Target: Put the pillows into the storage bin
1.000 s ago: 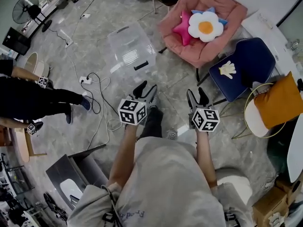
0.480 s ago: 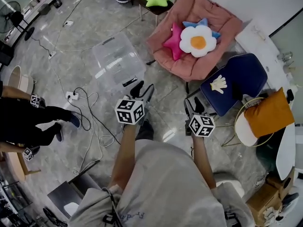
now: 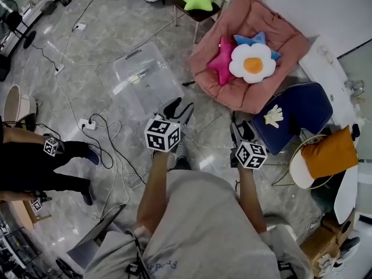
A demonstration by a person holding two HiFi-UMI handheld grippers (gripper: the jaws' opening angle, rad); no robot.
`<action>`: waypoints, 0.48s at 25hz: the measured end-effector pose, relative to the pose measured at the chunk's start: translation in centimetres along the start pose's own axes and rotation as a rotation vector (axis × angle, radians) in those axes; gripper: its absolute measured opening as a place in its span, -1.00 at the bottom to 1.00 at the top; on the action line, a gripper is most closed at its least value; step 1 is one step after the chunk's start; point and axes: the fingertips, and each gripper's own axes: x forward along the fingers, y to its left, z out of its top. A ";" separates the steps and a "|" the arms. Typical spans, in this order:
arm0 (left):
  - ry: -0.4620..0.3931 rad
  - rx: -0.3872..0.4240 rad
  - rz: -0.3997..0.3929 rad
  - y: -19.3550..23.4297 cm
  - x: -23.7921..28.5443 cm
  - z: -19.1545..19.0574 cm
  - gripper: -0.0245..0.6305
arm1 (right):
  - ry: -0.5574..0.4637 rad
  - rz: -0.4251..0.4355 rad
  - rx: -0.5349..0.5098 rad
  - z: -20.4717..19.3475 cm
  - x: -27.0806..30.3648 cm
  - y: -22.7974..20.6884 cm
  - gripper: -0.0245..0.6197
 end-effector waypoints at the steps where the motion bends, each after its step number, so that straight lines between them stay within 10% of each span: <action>1: -0.001 -0.003 -0.003 0.9 0.3 0.3 -0.34 | 0.000 -0.004 0.004 0.2 0.9 0.2 -0.22; 12: -0.010 -0.095 0.017 7.1 3.4 0.8 -0.34 | 0.014 -0.041 0.013 1.0 6.2 0.1 -0.22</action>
